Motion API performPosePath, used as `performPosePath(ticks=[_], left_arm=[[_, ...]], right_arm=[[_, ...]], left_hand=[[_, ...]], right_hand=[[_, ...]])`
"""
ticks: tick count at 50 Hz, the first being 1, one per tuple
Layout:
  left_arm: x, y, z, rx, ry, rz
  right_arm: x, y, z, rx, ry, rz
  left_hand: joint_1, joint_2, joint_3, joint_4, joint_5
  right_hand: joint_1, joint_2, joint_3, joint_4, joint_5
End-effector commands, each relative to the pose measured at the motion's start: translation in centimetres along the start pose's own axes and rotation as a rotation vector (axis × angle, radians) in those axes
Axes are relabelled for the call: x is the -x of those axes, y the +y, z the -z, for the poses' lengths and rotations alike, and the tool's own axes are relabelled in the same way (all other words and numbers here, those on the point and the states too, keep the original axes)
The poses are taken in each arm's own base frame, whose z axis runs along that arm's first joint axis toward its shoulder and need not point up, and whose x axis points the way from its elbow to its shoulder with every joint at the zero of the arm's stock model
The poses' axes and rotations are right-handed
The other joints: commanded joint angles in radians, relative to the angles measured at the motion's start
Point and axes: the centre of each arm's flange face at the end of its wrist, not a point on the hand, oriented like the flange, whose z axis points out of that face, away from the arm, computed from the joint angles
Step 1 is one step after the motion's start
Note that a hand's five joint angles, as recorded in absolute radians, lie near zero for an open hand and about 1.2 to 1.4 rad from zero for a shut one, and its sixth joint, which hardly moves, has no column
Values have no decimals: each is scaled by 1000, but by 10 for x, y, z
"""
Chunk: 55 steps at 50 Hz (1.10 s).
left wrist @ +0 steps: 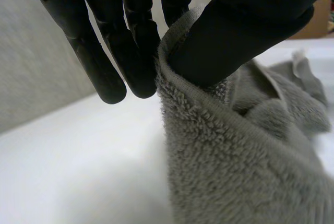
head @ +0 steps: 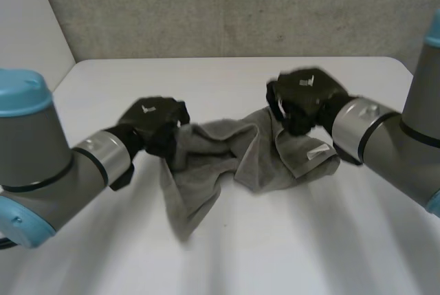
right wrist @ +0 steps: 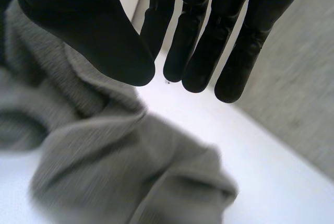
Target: Fold the towel.
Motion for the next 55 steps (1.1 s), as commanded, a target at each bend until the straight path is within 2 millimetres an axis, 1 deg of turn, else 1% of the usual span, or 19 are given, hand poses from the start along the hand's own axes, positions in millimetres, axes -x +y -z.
performPosePath(ticks=[1,2,3,4,6,7,8,10,14,20,27,38,44,49,50,51,52,53,55], left_arm=[[-11,33,-14,124,45,5],[-11,33,-14,124,45,5],[-13,37,-15,143,51,-14],[-15,39,-15,152,55,-35],[-15,39,-15,156,56,-52],[-15,40,-14,160,55,-60],[-15,40,-14,160,55,-60],[-15,39,-14,159,55,-62],[-16,39,-11,159,56,-67],[-17,42,-5,172,56,-68],[-17,45,1,187,53,-61],[-10,30,10,145,-11,-76],[-6,20,15,115,-37,-82],[-6,21,16,118,-39,-81],[-6,22,16,120,-39,-81],[-6,22,16,120,-39,-81],[-6,23,16,116,-43,-84],[-5,24,15,110,-46,-85],[-5,24,14,105,-47,-86]], right_arm=[[9,35,-5,146,-46,35],[10,39,-8,157,-44,24],[10,44,-11,164,-42,-5],[10,44,-11,164,-42,-5],[10,48,-16,134,-23,-133],[10,48,-16,134,-22,-134],[9,51,-19,106,-9,-224],[9,53,-21,79,1,-305],[11,61,-25,44,9,-492],[12,65,-30,34,9,-628],[12,62,-48,-24,-2,-776],[34,78,-84,-11,40,-723],[34,90,-97,6,71,-655],[28,96,-98,22,137,-546],[28,96,-98,22,137,-545],[21,96,-95,22,173,-525],[21,96,-95,22,174,-525],[15,89,-90,8,203,-515],[6,81,-84,-16,231,-510]], left_hand=[[198,178,180,179,179],[198,178,180,179,179],[198,178,180,179,179],[198,178,180,179,179],[198,178,180,179,179],[198,178,180,179,179],[198,178,180,179,179],[198,178,180,179,179],[198,178,180,179,179],[198,178,180,179,179],[198,178,180,179,179],[198,178,180,179,179],[198,178,180,179,179],[198,178,180,179,179],[198,178,180,179,179],[198,178,180,179,179],[198,178,180,179,179],[198,178,180,179,179],[198,178,180,179,179]], right_hand=[[449,222,212,203,225],[449,222,212,203,225],[171,-56,-66,-75,-53],[168,-59,-69,-78,-55],[-109,-337,-346,-355,-333],[-111,-338,-348,-356,-334],[-314,-541,-551,-560,-538],[-432,-659,-669,-678,-656],[-571,-798,-808,-817,-795],[-604,-831,-841,-850,-828],[-583,-810,-820,-829,-807],[-533,-761,-770,-779,-757],[-416,-643,-653,-662,-640],[29,-198,-208,-217,-195],[30,-197,-207,-216,-193],[208,-19,-29,-38,-16],[209,-18,-28,-36,-14],[387,160,150,141,163],[449,222,212,203,225]])
